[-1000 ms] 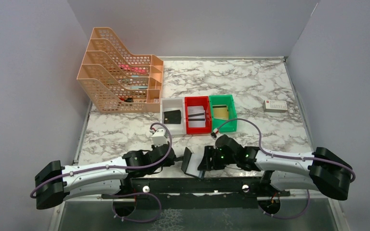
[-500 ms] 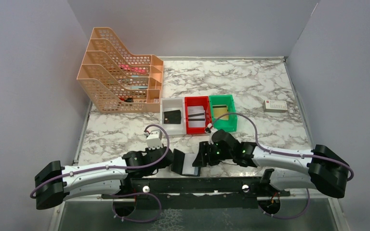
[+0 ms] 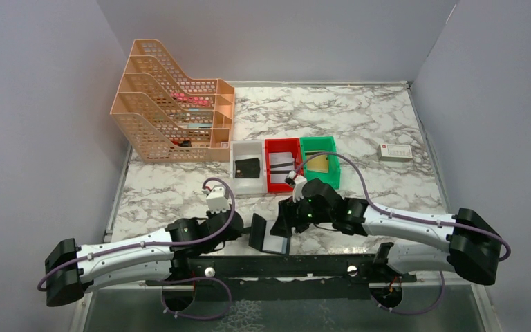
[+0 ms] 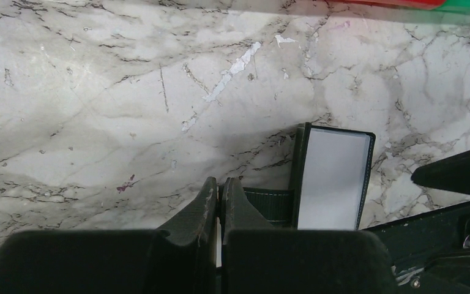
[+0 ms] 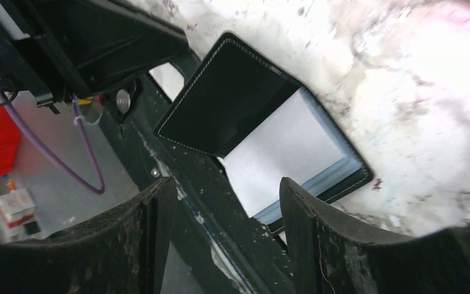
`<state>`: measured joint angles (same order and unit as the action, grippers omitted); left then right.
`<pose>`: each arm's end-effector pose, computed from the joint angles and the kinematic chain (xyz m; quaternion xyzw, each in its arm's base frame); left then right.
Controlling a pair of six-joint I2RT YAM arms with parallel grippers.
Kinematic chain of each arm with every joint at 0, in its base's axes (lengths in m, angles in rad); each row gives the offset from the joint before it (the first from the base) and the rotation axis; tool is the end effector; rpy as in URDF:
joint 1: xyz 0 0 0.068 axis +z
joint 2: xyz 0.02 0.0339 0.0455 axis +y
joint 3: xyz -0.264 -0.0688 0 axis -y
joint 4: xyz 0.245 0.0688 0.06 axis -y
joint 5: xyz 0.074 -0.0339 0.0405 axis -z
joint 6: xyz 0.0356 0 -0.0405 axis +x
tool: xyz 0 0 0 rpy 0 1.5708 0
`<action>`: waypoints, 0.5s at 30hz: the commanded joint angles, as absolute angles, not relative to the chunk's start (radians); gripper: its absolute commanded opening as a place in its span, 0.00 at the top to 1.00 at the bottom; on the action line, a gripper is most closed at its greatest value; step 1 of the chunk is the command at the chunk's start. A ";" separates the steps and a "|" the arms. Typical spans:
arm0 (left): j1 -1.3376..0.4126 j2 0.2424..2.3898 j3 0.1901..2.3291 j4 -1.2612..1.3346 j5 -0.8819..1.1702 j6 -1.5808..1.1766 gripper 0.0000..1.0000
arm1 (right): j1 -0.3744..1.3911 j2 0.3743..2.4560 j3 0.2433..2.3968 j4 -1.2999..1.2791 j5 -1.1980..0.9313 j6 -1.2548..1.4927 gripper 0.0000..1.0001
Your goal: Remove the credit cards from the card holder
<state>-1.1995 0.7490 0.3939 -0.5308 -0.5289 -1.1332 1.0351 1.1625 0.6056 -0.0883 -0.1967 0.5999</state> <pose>0.0688 -0.1272 0.1832 -0.0576 0.9116 -0.2011 0.3539 0.1175 0.2116 0.2117 -0.2350 0.8600 0.3842 0.2398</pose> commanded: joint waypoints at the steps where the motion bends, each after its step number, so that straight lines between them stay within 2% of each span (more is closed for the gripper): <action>1: -1.200 0.764 0.392 -0.538 -0.540 -1.128 1.00 | 1.040 1.213 0.536 0.041 -0.308 0.751 0.34; 5: -1.200 0.783 0.409 -0.538 -0.527 -1.103 1.00 | 1.040 1.213 0.519 -0.046 -0.187 0.827 0.32; 15: -1.200 0.721 0.402 -0.538 -0.524 -1.092 1.00 | 1.041 1.148 0.453 -0.037 -0.163 0.926 0.32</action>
